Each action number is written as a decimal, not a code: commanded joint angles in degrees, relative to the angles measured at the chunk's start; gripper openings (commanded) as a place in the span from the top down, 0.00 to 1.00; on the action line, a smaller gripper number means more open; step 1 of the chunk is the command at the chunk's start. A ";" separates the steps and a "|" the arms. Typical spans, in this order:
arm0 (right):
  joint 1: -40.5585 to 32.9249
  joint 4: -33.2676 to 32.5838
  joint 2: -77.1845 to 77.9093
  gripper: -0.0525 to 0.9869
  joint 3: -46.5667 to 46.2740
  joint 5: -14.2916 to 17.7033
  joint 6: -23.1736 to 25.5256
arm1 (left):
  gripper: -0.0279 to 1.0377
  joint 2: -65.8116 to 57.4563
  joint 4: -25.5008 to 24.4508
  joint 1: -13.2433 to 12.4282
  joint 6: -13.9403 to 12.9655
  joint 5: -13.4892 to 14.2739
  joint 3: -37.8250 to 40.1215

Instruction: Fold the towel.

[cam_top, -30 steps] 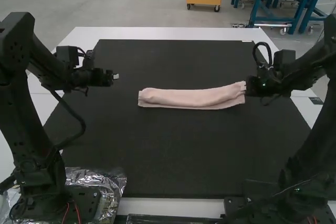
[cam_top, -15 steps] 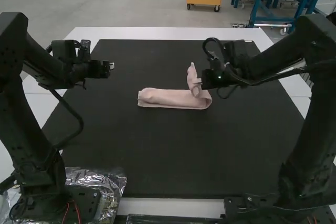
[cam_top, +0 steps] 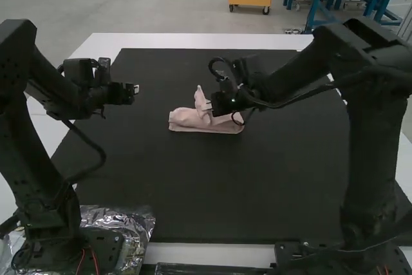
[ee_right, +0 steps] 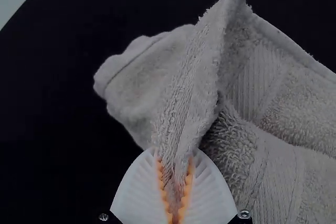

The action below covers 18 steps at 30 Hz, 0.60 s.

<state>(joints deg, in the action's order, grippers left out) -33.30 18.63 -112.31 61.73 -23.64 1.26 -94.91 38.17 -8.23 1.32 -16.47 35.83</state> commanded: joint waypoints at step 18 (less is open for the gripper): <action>-6.08 -1.67 -11.35 0.52 16.58 -0.97 4.81 | 0.06 1.57 3.14 -0.47 -1.32 1.00 -2.26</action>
<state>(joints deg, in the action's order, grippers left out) -38.15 17.04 -124.07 76.31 -23.27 4.08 -94.91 40.62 -8.25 0.69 -16.21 33.80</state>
